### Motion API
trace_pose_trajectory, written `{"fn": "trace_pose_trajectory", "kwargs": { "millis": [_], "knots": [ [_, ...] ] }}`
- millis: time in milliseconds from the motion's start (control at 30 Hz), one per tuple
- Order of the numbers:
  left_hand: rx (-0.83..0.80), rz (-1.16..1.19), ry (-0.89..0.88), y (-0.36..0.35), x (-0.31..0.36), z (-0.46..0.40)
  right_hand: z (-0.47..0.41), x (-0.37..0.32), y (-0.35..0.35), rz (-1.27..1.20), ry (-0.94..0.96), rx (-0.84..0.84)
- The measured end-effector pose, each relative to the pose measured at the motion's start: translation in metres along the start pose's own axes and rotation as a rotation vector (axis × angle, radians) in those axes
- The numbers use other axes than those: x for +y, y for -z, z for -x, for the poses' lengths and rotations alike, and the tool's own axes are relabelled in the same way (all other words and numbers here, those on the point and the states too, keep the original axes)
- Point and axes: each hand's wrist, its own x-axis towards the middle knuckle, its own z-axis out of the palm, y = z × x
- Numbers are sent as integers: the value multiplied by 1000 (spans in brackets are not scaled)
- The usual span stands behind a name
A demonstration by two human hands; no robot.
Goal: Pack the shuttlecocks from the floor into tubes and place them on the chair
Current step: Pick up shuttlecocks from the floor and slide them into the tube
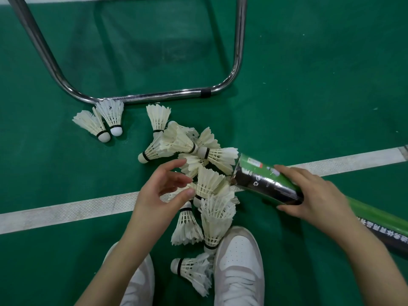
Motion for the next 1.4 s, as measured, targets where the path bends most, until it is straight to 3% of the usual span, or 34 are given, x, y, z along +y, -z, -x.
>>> {"fn": "trace_pose_trajectory", "kwargs": {
  "millis": [167, 300, 567, 733, 1067, 1167, 1400],
  "knots": [
    [12, -27, -8, 3, -4, -1, -22, -24, -23, -82, 62, -76],
    [70, -40, -9, 14, -10, -2, -45, -63, -31, 13, 192, -89],
    [329, -268, -13, 60, -41, -3, -89, -137, -39, 57, 361, -96],
    [354, -232, 140, 90, -56, -1, -103, -161, -39, 51, 418, -84],
    [329, -73, 265, 96, -75, 5, -88, -156, -39, 30, 406, -63],
    [299, -30, 237, 94, -72, 8, -80, -150, -37, 37, 382, -83],
    [392, 16, 143, 109, -54, 9, -64, -131, -34, 38, 324, -100]
  ]
}}
